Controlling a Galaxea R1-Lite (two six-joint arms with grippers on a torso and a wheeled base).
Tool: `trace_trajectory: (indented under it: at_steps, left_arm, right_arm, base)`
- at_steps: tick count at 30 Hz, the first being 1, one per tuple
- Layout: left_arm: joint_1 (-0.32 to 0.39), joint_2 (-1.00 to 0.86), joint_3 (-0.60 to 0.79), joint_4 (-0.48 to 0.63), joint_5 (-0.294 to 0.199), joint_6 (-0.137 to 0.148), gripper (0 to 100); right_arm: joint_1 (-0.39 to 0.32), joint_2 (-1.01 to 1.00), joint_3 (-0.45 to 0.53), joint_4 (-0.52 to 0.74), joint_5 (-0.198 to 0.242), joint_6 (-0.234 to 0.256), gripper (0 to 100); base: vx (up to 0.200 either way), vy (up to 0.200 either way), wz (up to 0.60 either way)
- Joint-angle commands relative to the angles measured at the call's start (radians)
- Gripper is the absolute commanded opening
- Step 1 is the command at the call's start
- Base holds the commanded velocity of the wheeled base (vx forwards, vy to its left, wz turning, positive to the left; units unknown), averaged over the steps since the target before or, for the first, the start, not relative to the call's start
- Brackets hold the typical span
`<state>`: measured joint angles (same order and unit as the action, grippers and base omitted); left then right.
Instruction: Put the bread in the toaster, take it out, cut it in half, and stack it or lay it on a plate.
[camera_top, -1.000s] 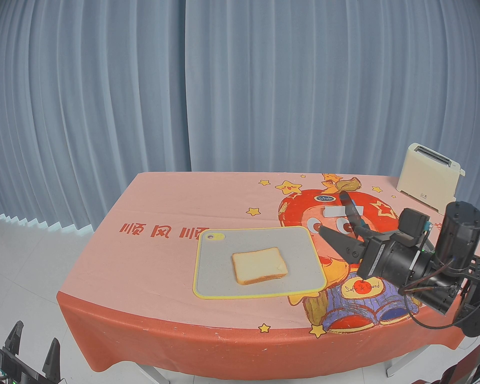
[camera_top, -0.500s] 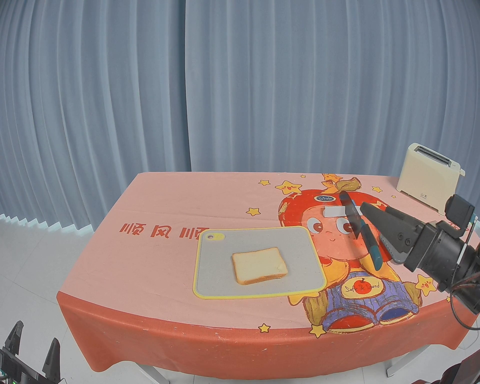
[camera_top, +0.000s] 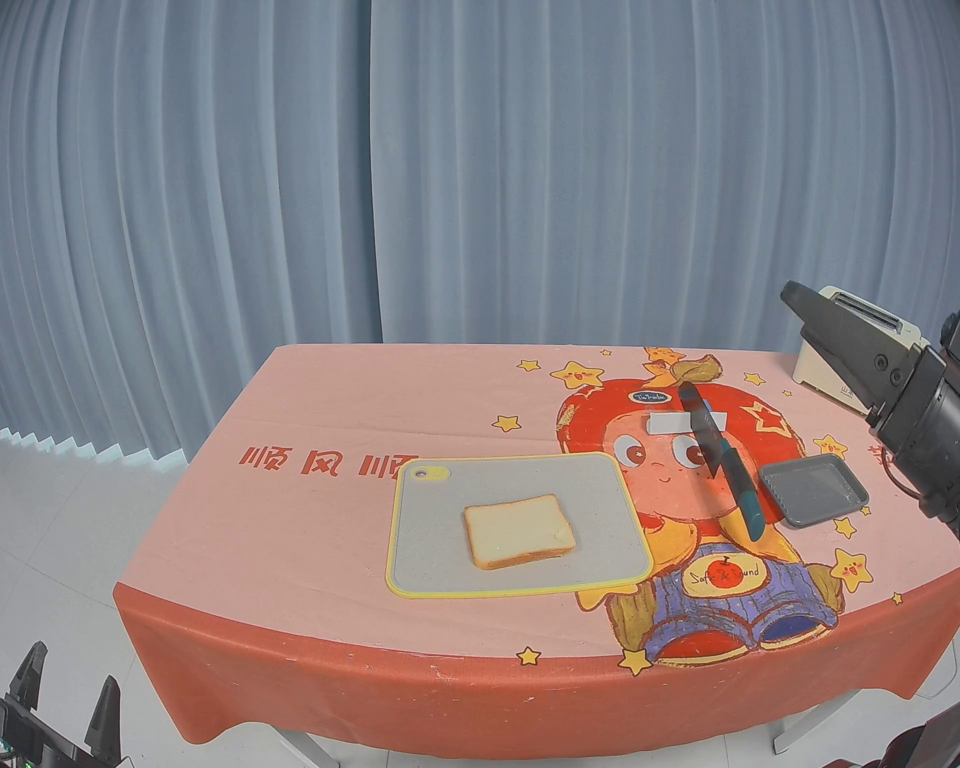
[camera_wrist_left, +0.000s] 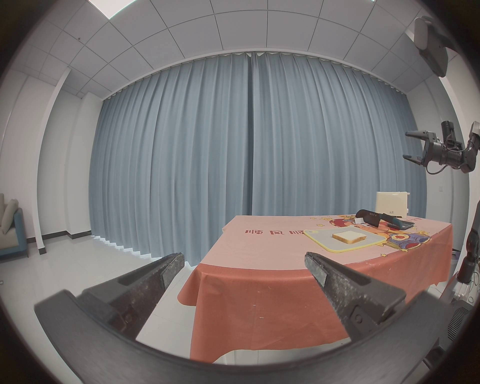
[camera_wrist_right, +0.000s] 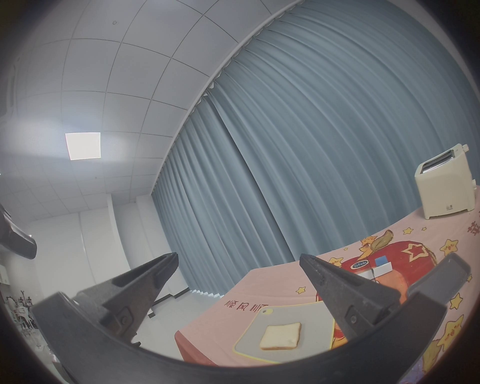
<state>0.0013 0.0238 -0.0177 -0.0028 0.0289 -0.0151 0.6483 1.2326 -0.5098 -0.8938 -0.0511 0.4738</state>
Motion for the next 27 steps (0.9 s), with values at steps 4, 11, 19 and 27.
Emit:
trace_trajectory:
  at_steps: [4, 11, 19, 27]
  left_arm:
    - [0.0, 0.001, 0.018, 0.0, 0.0, 0.0, 100]
    - [0.0, 0.001, 0.018, 0.0, 0.0, 0.0, 100]
    - [0.0, 0.001, 0.018, 0.0, 0.0, 0.0, 100]
    - [0.0, 0.001, 0.018, 0.0, 0.0, 0.0, 100]
  right_arm:
    - [-0.013, 0.051, 0.031, 0.001, 0.005, -0.026, 100]
    - [-0.05, 0.07, 0.059, -0.008, -0.009, -0.121, 100]
    - [-0.133, 0.093, 0.07, -0.016, 0.007, -0.219, 100]
    - [-0.257, 0.133, 0.079, 0.009, 0.002, -0.273, 100]
  base:
    - [0.0, 0.0, 0.0]
    - [0.0, 0.0, 0.0]
    - [0.0, 0.0, 0.0]
    - [0.0, 0.0, 0.0]
